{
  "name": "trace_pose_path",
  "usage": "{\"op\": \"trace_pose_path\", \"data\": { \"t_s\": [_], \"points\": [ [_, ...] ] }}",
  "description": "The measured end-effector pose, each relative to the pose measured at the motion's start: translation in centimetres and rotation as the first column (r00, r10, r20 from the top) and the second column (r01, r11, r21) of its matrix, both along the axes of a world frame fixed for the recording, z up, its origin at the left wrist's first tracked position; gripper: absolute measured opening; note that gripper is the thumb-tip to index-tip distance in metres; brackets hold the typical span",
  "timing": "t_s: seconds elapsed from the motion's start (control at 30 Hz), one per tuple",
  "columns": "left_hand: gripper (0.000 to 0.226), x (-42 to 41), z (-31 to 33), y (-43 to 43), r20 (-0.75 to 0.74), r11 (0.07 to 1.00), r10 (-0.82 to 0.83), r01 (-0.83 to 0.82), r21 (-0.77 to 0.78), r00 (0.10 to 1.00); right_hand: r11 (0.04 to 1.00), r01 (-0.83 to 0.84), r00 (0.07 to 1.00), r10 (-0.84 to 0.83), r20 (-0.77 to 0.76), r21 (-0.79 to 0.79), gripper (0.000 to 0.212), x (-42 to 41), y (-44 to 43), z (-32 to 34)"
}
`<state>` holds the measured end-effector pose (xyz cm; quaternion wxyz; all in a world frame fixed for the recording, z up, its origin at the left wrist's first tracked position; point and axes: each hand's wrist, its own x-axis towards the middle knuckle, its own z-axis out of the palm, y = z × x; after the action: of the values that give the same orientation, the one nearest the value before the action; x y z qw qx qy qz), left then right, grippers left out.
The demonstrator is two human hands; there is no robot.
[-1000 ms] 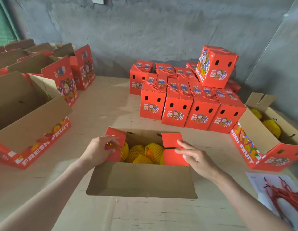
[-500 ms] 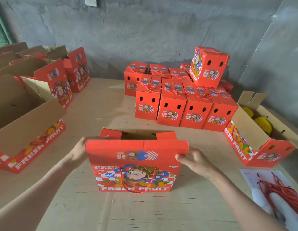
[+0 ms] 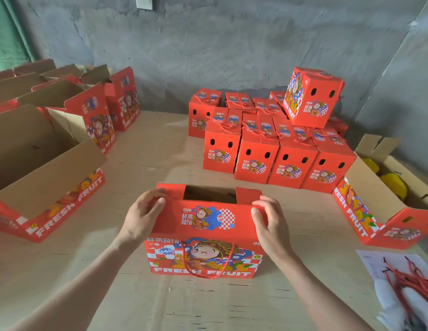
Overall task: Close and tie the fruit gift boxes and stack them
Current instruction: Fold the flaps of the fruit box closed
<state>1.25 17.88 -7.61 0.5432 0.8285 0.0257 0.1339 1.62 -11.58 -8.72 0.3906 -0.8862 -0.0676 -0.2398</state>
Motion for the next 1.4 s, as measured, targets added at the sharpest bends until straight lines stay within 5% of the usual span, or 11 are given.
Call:
{"op": "trace_pose_path", "data": {
  "t_s": [0.27, 0.63, 0.8, 0.93, 1.1, 1.23, 1.4],
  "points": [
    [0.026, 0.8, -0.4, -0.5, 0.021, 0.975, 0.128, -0.130, 0.183, 0.992, 0.999, 0.046, 0.996, -0.048, -0.072, -0.030, 0.017, 0.4, 0.1, 0.1],
    [0.022, 0.8, -0.1, -0.4, -0.039, 0.981, 0.123, -0.116, 0.156, 0.992, 0.999, 0.000, 0.982, -0.010, -0.191, -0.049, 0.018, 1.0, -0.3, 0.8],
    [0.021, 1.0, 0.1, -0.4, -0.063, 0.969, 0.133, -0.116, 0.218, 0.989, 0.928, -0.038, 0.994, -0.004, -0.111, -0.371, 0.027, 0.2, 0.5, 1.0],
    [0.021, 1.1, 0.2, -0.7, -0.077, 0.951, 0.122, -0.094, 0.296, 0.990, 0.740, -0.277, 0.953, 0.128, -0.276, -0.613, 0.054, -0.7, 1.0, 0.9],
    [0.027, 0.1, 0.4, -1.5, 0.096, 0.723, -0.032, -0.044, 0.689, 0.995, 0.717, -0.309, 0.932, 0.097, -0.350, -0.625, 0.055, -0.6, 0.8, 1.1],
    [0.064, -1.2, -0.4, -1.9, -0.147, 0.597, -0.153, 0.210, 0.774, 0.977, 0.705, -0.335, 0.914, 0.082, -0.397, -0.625, 0.052, -0.6, 0.8, 1.4],
    [0.066, -1.0, 0.0, -2.0, -0.210, 0.557, -0.152, 0.259, 0.789, 0.966, 0.730, -0.271, 0.908, -0.022, -0.418, -0.627, 0.057, 1.9, 1.7, 2.6]
  ]
}}
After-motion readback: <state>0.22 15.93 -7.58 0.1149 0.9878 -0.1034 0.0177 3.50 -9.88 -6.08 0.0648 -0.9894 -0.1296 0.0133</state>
